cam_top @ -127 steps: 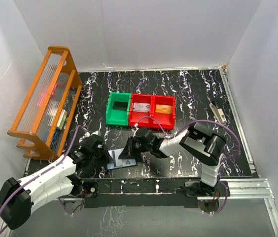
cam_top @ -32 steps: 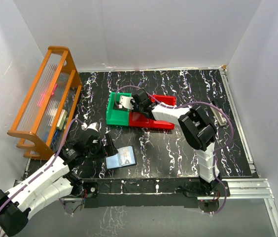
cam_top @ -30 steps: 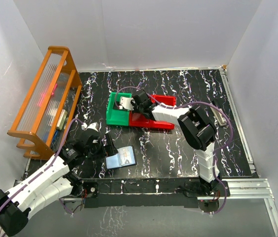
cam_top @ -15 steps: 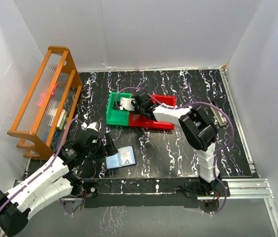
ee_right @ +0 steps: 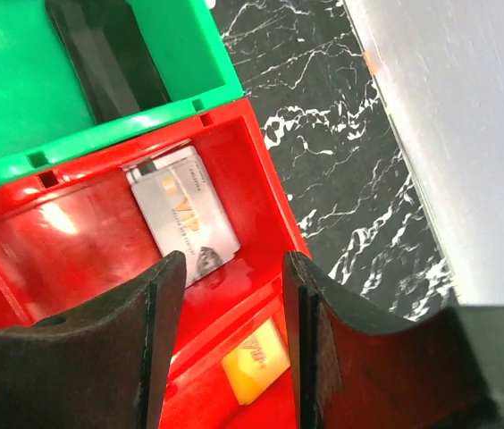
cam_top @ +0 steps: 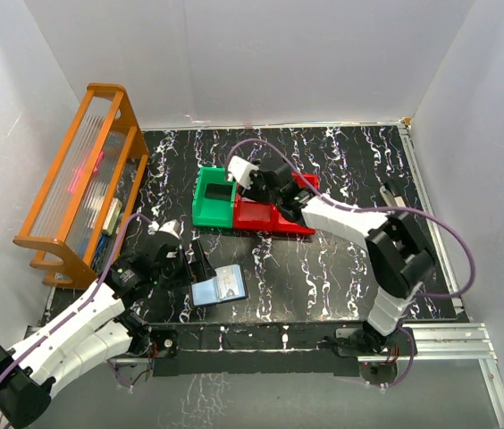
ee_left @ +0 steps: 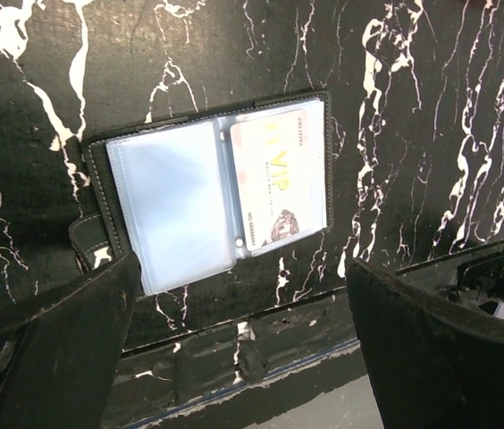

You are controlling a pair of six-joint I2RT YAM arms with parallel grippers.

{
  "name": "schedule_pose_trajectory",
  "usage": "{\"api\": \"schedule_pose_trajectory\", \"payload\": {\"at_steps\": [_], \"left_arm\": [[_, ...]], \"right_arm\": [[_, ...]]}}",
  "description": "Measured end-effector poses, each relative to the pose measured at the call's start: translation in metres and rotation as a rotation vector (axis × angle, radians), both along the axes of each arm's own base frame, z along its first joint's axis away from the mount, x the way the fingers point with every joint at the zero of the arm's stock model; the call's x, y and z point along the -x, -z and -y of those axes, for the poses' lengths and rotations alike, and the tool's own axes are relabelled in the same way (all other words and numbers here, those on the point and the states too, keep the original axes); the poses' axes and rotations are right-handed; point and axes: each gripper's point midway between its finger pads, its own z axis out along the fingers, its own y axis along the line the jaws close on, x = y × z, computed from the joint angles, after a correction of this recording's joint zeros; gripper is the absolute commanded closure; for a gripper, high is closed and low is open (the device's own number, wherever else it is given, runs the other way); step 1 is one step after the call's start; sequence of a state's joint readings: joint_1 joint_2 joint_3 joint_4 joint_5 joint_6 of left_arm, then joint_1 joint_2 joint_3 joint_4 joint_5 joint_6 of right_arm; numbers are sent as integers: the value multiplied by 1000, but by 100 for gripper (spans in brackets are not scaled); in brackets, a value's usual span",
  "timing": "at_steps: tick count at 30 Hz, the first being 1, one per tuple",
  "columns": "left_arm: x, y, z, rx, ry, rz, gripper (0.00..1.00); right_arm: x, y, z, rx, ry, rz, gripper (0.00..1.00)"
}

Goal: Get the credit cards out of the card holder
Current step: Place the credit card in the storage box.

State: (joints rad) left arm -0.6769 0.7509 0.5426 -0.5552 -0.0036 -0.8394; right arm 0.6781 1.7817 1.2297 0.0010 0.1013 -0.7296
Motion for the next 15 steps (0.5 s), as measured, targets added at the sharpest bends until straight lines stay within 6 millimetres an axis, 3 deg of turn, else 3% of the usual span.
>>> {"api": "schedule_pose_trajectory", "payload": {"at_steps": [4, 10, 12, 15], "left_arm": [[0, -4, 7, 37, 12, -2, 1], [-3, -12, 29, 135, 46, -8, 3], [-4, -13, 38, 171, 58, -17, 4], [-5, -9, 48, 215, 68, -36, 7]], "right_arm": [[30, -29, 4, -280, 90, -68, 53], [94, -74, 3, -823, 190, -324, 53], [114, -69, -2, -935, 203, -450, 53], [144, -37, -7, -1015, 244, -670, 54]]}}
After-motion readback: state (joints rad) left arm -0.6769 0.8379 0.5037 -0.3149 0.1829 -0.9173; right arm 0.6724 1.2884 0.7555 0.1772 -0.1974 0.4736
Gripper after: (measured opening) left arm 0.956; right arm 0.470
